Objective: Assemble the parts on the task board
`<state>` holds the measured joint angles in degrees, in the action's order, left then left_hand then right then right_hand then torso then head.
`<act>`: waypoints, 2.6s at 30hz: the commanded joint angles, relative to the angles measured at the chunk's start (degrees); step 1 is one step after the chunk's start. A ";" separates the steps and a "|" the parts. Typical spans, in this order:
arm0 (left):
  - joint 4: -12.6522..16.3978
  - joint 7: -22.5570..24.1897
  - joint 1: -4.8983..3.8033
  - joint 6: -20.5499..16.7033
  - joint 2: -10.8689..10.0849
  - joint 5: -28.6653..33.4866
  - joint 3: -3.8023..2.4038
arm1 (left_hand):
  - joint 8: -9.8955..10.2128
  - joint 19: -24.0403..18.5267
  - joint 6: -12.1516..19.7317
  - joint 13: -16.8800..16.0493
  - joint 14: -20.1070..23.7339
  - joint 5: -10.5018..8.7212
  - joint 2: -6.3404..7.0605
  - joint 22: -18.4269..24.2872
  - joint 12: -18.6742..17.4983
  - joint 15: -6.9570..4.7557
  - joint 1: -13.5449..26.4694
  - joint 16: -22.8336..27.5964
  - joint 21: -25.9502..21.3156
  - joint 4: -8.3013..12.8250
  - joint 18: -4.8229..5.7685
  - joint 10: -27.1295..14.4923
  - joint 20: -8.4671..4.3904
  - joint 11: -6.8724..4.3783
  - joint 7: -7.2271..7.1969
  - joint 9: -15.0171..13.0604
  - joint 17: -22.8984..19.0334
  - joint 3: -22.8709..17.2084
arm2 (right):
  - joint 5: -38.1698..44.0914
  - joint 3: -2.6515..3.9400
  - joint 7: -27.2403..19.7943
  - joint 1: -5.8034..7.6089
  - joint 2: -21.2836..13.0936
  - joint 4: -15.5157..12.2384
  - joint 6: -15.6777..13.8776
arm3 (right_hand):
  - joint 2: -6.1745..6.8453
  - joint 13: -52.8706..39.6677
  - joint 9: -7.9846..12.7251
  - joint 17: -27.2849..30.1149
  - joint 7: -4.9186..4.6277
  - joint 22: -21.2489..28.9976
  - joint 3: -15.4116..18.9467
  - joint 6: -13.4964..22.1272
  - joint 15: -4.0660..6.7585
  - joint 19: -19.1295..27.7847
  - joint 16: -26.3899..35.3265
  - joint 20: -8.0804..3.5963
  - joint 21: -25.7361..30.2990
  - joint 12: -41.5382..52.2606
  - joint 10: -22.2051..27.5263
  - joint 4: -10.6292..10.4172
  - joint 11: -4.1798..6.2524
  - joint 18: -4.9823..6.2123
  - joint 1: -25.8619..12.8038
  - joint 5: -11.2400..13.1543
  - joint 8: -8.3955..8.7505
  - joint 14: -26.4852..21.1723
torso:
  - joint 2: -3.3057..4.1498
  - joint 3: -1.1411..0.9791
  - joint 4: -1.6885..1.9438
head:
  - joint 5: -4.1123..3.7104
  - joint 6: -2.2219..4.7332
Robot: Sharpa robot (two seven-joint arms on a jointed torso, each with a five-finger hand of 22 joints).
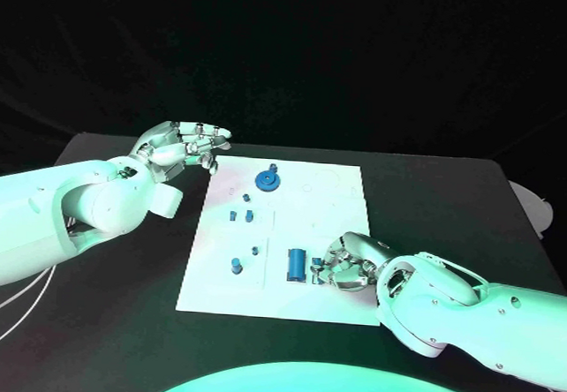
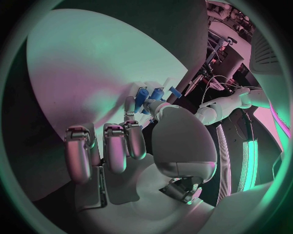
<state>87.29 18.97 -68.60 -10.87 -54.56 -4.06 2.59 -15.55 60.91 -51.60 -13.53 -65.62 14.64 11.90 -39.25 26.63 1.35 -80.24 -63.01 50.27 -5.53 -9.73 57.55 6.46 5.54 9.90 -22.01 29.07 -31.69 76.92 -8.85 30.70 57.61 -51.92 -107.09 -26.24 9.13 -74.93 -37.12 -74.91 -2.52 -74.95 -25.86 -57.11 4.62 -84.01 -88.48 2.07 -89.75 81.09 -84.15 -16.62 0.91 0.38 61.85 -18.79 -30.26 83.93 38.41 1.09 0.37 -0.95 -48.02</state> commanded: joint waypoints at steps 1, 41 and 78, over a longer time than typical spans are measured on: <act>0.14 0.29 -0.02 0.88 0.03 0.24 -0.04 | -0.25 0.32 -0.05 -0.08 0.45 0.30 -0.73 0.07 0.27 -0.05 -0.07 -0.04 -0.22 -0.21 -0.88 -0.41 -0.13 0.15 -0.10 -0.05 -0.07 0.13 | 1.33 -0.07 -0.18 -0.14 0.27 -0.33 1.32 | 0.31 -9.18 0.22 -10.45 -0.51 -15.05 1.11 0.07 -0.04 -5.99 0.35 -0.40 -0.25 0.20 -1.23 -0.09 0.16 -0.38 -1.37 -0.44 0.38 5.12 | -0.01 0.01 0.01 | 0.08 -0.03; -0.13 0.32 0.00 0.77 0.07 0.25 -0.04 | -0.32 0.39 0.03 -0.10 0.48 0.34 -0.81 0.13 0.51 -0.05 -0.08 -0.08 -0.33 -0.21 -0.88 -0.63 -0.14 0.16 -0.08 -0.05 -0.14 0.11 | 2.09 -0.09 -2.68 -0.40 -3.64 -3.07 1.31 | 0.69 -9.05 0.45 -10.42 -0.30 -15.05 6.57 0.24 0.09 -5.99 0.40 -0.49 -0.25 -0.28 -1.05 0.74 0.33 -0.38 1.66 5.04 0.55 5.11 | 0.00 -0.03 -0.01 | 0.16 -0.04; -0.09 0.31 0.00 0.62 -0.06 0.25 -0.03 | -0.34 0.41 0.04 -0.10 0.48 0.35 -0.82 0.15 0.57 -0.05 -0.08 -0.09 -0.36 -0.21 -0.88 -0.67 -0.14 0.16 -0.09 -0.06 -0.16 0.11 | 2.30 -0.09 -4.73 -0.41 -2.76 -0.97 -2.74 | 0.39 -9.26 0.56 -10.54 -0.23 -15.05 6.95 0.09 0.19 -5.99 0.37 -0.59 -0.25 -0.03 -1.21 0.47 0.41 -0.38 4.79 5.24 0.54 5.13 | -0.08 0.00 -0.03 | 0.27 -0.12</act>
<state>87.11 18.90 -68.58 -10.88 -54.67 -4.05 2.60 -15.55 60.91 -51.60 -13.55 -65.62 14.64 11.62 -39.20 26.95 1.35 -80.52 -63.01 50.29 -5.53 -9.73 57.34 6.45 5.74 9.91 -22.00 28.97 -31.70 79.58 -8.92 28.22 57.25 -54.58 -107.98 -25.76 9.50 -74.95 -36.63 -74.92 -2.78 -74.95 -19.04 -56.99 4.62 -83.79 -88.25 1.86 -89.75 80.93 -83.98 -16.12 1.07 0.39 66.22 -13.84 -29.37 83.93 38.36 1.10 0.37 -0.65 -48.20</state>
